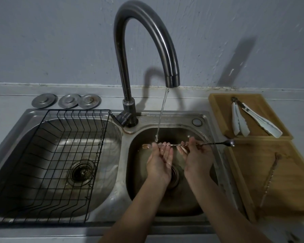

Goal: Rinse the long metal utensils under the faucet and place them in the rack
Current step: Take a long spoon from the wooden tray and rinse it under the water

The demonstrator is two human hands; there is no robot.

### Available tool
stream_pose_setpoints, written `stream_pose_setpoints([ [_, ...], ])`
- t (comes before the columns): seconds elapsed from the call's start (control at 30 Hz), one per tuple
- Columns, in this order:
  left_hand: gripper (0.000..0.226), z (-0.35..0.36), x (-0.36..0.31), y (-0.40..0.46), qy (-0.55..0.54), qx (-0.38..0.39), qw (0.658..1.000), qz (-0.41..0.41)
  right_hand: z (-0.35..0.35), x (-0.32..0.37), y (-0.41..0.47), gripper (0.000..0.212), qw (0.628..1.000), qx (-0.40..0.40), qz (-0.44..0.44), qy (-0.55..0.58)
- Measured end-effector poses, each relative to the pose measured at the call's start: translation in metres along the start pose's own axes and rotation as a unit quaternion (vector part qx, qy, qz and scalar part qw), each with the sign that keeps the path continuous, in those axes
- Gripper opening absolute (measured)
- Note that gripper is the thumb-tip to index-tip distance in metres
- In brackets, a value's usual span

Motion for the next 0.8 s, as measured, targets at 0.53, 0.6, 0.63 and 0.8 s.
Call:
stream_pose_setpoints([
  [0.53, 0.031, 0.006, -0.005, 0.003, 0.056, 0.015, 0.998, 0.011, -0.018, 0.019, 0.009, 0.009, 0.999, -0.016, -0.033, -0.002],
  [0.6, 0.044, 0.007, -0.001, 0.002, 0.066, 0.018, 0.998, -0.010, -0.019, 0.022, 0.011, 0.011, 0.999, -0.020, -0.032, -0.003],
  [0.63, 0.046, 0.008, 0.000, 0.001, 0.073, 0.019, 0.997, -0.017, -0.020, 0.024, 0.012, 0.011, 0.999, -0.021, -0.032, -0.001],
  [0.8, 0.025, 0.011, 0.007, 0.000, 0.098, 0.042, 0.993, -0.042, -0.021, 0.029, 0.018, 0.009, 0.999, -0.023, -0.046, -0.012],
])
Point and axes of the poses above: each hand's wrist, its own y-axis towards the middle knuckle, its own z-axis out of the palm, x = y × z, the point moved 10 cm from there along y, towards the middle knuckle, and after that the axes turned 9 degrees about -x, right-handed, at the moved point
